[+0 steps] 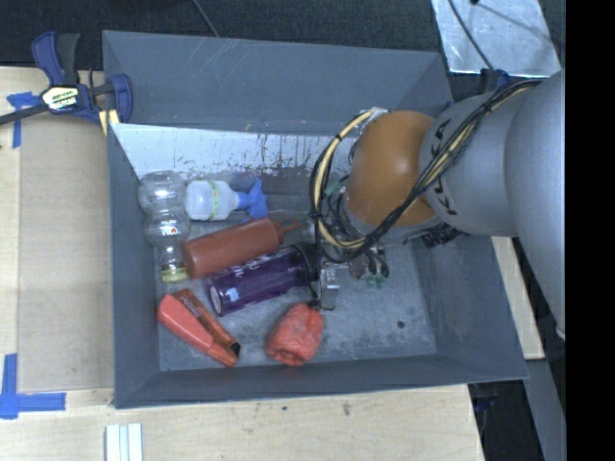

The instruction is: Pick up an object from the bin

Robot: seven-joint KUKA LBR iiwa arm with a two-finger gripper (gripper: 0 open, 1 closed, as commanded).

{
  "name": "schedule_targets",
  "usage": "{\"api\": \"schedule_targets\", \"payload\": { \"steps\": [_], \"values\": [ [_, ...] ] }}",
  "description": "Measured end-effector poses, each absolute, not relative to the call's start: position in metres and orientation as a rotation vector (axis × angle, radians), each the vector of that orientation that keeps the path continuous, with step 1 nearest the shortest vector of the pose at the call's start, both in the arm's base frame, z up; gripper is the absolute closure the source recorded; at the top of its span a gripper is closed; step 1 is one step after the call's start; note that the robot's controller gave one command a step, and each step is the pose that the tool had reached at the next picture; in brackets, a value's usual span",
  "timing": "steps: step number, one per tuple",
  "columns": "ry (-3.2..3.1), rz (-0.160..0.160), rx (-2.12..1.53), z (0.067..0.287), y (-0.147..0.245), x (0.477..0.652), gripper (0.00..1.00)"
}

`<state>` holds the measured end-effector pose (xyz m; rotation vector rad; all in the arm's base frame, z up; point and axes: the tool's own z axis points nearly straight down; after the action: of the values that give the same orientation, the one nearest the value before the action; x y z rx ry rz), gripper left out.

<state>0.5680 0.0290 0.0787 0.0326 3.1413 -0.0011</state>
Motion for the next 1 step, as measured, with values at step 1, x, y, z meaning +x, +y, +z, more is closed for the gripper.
{"api": "schedule_targets", "payload": {
  "steps": [1],
  "values": [
    [3.137, -0.002, -0.067, 0.0752, 0.0363, 0.5714, 0.00]
  ]
}}
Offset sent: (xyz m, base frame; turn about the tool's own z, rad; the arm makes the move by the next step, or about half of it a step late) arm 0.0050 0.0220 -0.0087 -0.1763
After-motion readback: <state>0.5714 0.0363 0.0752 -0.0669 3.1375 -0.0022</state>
